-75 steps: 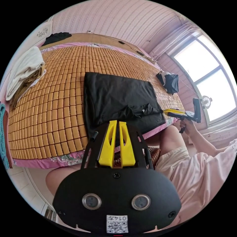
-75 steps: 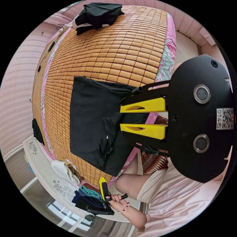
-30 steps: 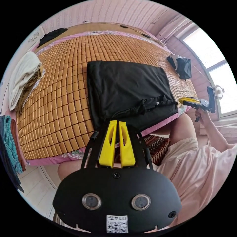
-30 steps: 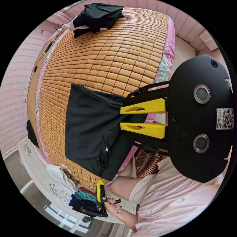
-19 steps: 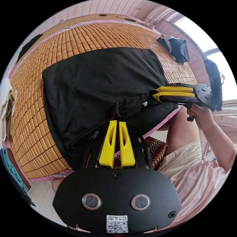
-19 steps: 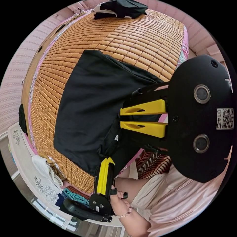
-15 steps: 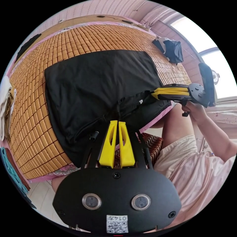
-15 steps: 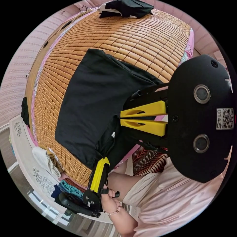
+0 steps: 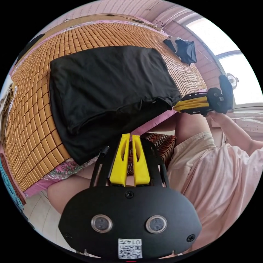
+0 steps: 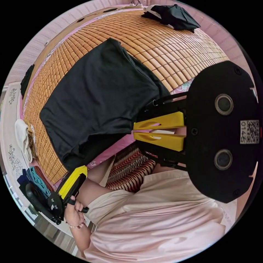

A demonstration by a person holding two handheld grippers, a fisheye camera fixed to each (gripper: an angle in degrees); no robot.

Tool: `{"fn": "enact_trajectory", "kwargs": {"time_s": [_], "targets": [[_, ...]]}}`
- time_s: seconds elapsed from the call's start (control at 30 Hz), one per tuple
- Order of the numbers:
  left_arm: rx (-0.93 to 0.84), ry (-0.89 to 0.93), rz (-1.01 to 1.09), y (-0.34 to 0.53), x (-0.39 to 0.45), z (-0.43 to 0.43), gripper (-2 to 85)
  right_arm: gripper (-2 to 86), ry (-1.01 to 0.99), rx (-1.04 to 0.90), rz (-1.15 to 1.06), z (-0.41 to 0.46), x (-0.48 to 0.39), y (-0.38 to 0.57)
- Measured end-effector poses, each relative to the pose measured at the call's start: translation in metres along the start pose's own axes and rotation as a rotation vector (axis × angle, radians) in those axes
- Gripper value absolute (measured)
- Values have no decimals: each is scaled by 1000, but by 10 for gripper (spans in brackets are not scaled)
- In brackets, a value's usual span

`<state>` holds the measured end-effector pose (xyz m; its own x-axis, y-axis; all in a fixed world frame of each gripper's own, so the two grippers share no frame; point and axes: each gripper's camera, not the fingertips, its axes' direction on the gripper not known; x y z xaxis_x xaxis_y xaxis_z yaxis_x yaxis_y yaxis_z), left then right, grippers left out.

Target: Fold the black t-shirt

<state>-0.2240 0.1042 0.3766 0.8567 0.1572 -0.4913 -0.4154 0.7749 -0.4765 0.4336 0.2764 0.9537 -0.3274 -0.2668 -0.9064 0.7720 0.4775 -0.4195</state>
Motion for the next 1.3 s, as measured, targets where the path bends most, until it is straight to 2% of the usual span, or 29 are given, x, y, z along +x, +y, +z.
{"fn": "enact_trajectory", "kwargs": {"time_s": [0.13, 0.2, 0.27, 0.33, 0.57, 0.8, 0.9, 1.03, 1.13, 1.3], "targets": [[87, -51, 26, -12, 14, -9, 53, -3, 12, 110, 88, -13, 3, -5], [73, -95, 46, -24, 20, 1, 66, -2, 33, 144, 119, -10, 2, -13], [40, -164, 66, -39, 24, 19, 58, -2, 77, 110, 129, 12, -3, -29], [2, -208, 88, -46, 25, 31, 4, -3, 76, 54, 121, 37, -6, -40], [-134, -195, 137, -33, 28, 42, -9, -9, 103, -40, 114, 85, -21, -45], [-116, -115, 100, -25, 26, 39, -10, -10, 97, -93, 105, 105, -32, -49], [-154, -141, 146, -22, 34, 34, -9, -10, 181, -93, 132, 104, -32, -43], [-76, -104, 176, -20, 49, 28, -10, -10, 304, -96, 278, 120, -11, -37], [24, -96, 196, -31, 64, 36, -10, -10, 283, -167, 371, 152, 4, -36], [52, -163, 214, -50, 77, 68, -10, -9, 267, -117, 396, 167, -1, -34]]}}
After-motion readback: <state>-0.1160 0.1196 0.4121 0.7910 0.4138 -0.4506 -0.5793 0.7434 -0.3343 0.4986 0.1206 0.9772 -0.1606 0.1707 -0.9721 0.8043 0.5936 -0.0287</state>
